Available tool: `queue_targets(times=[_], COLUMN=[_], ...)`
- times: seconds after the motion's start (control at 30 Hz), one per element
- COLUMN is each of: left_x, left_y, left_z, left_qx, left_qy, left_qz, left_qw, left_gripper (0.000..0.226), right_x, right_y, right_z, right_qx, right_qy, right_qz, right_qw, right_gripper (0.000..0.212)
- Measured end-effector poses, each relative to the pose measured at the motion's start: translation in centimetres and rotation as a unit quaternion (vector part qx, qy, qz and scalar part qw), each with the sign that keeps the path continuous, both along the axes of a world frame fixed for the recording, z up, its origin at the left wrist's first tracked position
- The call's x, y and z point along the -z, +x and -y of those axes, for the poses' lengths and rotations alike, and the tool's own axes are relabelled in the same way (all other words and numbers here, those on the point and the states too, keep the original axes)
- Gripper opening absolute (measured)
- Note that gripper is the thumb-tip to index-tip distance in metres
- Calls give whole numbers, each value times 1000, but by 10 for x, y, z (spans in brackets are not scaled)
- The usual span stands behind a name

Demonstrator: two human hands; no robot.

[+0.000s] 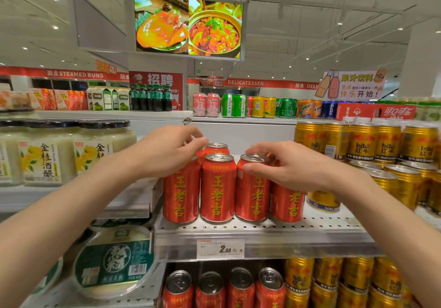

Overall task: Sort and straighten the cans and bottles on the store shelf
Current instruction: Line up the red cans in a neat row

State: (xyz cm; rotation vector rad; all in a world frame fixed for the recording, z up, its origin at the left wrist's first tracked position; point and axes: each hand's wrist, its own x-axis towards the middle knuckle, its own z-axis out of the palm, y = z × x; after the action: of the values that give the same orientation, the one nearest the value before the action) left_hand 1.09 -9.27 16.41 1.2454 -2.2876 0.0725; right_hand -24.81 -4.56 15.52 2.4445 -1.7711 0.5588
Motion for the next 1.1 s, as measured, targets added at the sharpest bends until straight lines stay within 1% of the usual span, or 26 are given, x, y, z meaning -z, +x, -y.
queue_targets(times=[0.07, 0.17, 0.2, 0.3, 0.37, 0.47, 0.6, 0.7, 0.8, 0.9, 1.0, 1.1], left_x=[-7, -17, -19, -27, -29, -29, -30, -31, -32, -34, -38, -39], left_y=[6, 8, 7, 1, -3, -6, -4, -3, -2, -1, 1, 2], left_z=[6, 18, 23, 36, 46, 59, 65, 64, 61, 58, 56, 55], left_qx=[-18, -41, -46, -62, -71, -72, -57, -46, -43, -33, -19, -12], left_qy=[16, 46, 57, 95, 122, 165, 194, 208, 219, 239, 267, 278], left_qz=[-13, 8, 22, 47, 51, 34, -12, -27, -36, -46, -42, -41], left_qw=[1000, 998, 997, 992, 989, 983, 979, 977, 974, 969, 963, 960], left_gripper=[36, 43, 46, 55, 57, 48, 33, 27, 29, 38, 42, 41], right_x=[-3, -11, -14, -23, -28, -31, -32, -30, -30, -34, -36, -36], right_y=[0, 5, 8, 16, 25, 41, 60, 65, 62, 54, 47, 42], right_z=[0, 5, 10, 34, 52, 80, 103, 109, 109, 104, 101, 99], right_qx=[-3, -16, -24, -34, -33, -25, -10, -8, -26, -49, -65, -84], right_qy=[12, 23, 17, 0, 4, 14, 39, 49, 69, 107, 135, 142], right_qz=[5, 36, 47, 73, 80, 44, 19, 11, 48, 85, 109, 118], right_qw=[1000, 999, 998, 997, 996, 999, 999, 999, 996, 989, 983, 979], right_gripper=[63, 69, 67, 51, 44, 40, 52, 51, 42, 34, 31, 25])
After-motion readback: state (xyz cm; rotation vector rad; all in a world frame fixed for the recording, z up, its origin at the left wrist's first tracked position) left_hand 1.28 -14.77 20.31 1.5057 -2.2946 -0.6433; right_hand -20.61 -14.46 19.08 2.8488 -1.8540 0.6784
